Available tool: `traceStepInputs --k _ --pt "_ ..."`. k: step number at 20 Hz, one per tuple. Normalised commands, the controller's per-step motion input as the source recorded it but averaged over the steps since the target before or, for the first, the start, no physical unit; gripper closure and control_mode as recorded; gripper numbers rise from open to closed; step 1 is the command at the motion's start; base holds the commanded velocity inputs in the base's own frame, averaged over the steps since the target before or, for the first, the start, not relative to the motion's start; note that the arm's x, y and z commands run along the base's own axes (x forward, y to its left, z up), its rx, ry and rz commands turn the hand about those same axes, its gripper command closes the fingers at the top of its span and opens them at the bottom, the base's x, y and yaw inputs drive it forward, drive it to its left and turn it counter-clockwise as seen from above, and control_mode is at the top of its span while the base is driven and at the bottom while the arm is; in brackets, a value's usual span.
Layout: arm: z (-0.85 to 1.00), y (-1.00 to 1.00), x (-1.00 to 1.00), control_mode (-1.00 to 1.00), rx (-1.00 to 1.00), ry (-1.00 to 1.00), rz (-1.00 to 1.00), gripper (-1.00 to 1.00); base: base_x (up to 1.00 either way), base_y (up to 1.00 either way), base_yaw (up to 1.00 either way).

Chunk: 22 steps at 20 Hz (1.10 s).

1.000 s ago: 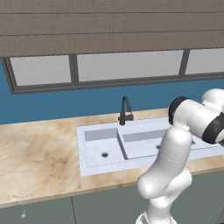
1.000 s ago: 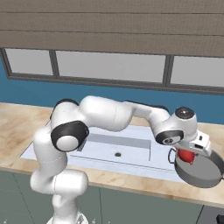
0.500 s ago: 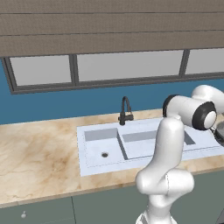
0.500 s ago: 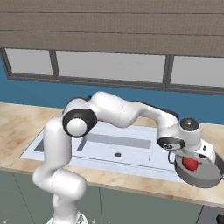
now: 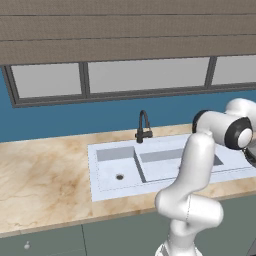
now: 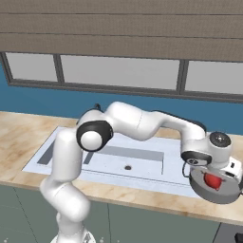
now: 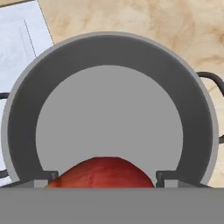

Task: Dump the onion from the pot into the sink. Then turn on the water and wash the onion. Then turn off the water and put the onion back in the pot.

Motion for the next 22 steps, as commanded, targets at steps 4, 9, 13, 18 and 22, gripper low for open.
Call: traceStepInputs --k 4,9,13,18,22 --pt "0.0 0.0 0.18 -1.0 0.01 0.0 0.0 -1.0 0.0 0.0 0.0" --pt "-0.01 0.0 0.35 -1.0 0.0 0.01 0.0 -1.0 0.0 0.0 0.0" --pt "0.0 0.0 0.2 -1.0 0.0 0.0 0.0 -1.0 0.0 0.0 0.0" --pt "0.3 0.0 -0.29 -1.0 0.0 0.0 0.0 -1.0 0.0 0.0 0.0" --pt "0.59 0.0 -0.53 -1.0 0.0 0.0 -0.01 -1.0 0.0 0.0 0.0"
